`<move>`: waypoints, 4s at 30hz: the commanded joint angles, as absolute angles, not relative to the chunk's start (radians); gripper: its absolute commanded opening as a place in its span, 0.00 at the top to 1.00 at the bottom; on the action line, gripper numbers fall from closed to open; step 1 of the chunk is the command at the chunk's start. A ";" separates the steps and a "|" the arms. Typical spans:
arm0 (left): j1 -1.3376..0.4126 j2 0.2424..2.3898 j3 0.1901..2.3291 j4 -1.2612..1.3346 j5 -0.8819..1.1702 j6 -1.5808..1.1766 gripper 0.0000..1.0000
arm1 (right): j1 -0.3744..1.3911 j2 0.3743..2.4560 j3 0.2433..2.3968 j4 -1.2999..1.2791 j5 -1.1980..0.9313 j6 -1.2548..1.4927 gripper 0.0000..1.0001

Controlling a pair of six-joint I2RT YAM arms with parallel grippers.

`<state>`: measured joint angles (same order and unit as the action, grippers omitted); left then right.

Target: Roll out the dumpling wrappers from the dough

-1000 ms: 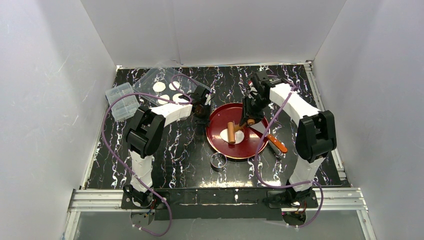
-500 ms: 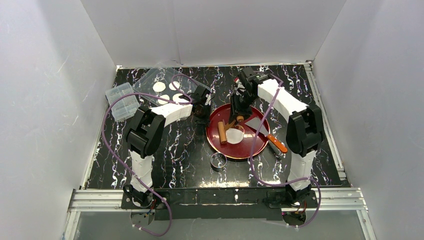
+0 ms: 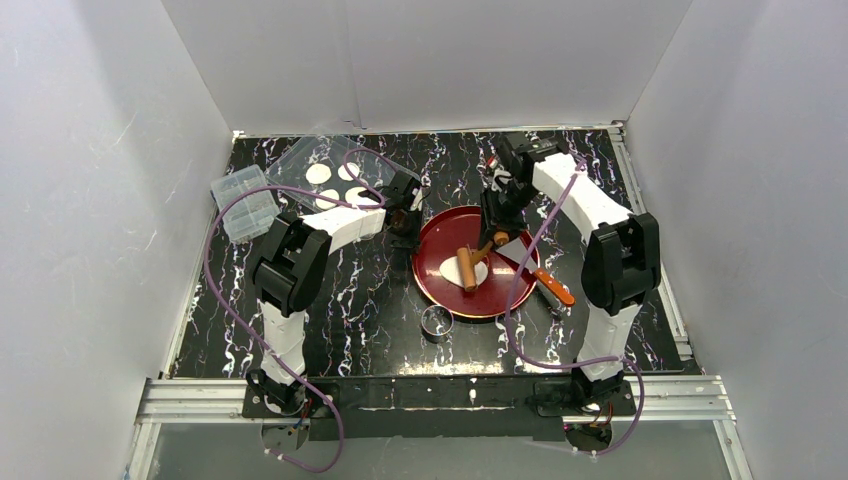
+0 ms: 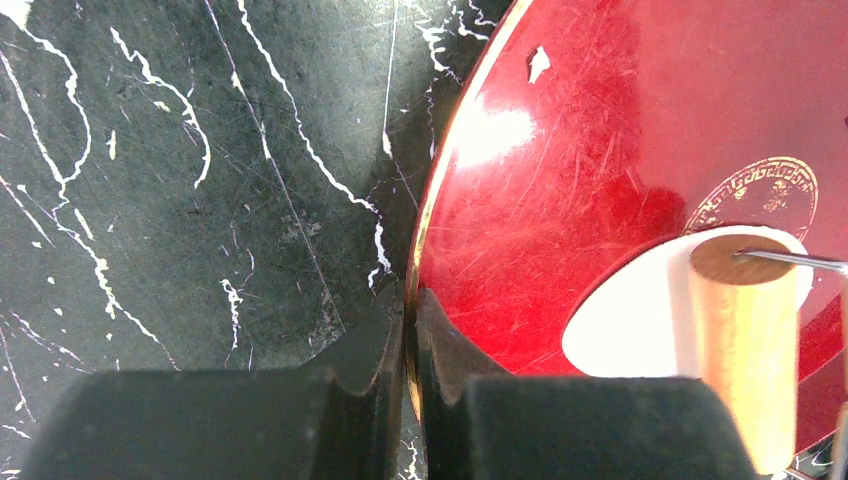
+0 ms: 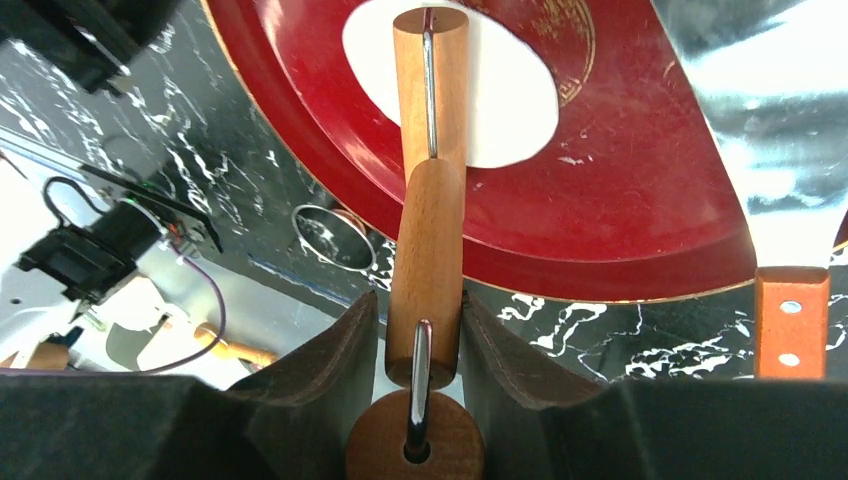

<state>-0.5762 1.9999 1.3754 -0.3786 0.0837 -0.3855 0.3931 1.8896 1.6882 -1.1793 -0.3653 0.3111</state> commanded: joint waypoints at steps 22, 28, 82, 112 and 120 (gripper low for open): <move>-0.597 2.024 1.366 -0.486 0.026 -0.341 1.00 | 0.516 1.932 1.672 -1.046 -0.388 0.396 0.99; -0.597 2.028 1.364 -0.487 0.023 -0.339 1.00 | 0.473 1.854 1.718 -1.009 -0.495 0.407 0.99; -0.597 2.006 1.354 -0.485 0.031 -0.335 1.00 | 0.382 1.764 1.398 -1.079 -0.234 0.325 0.99; -0.597 2.015 1.351 -0.479 0.024 -0.334 1.00 | 0.436 1.808 1.352 -0.962 -0.335 0.419 0.99; -0.597 2.011 1.341 -0.485 -0.004 -0.321 1.00 | 0.470 1.865 1.523 -0.992 -0.345 0.412 0.99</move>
<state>-0.5808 2.0026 1.3827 -0.3901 0.0742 -0.3775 0.4610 1.8450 1.4757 -0.9165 -0.4355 0.4408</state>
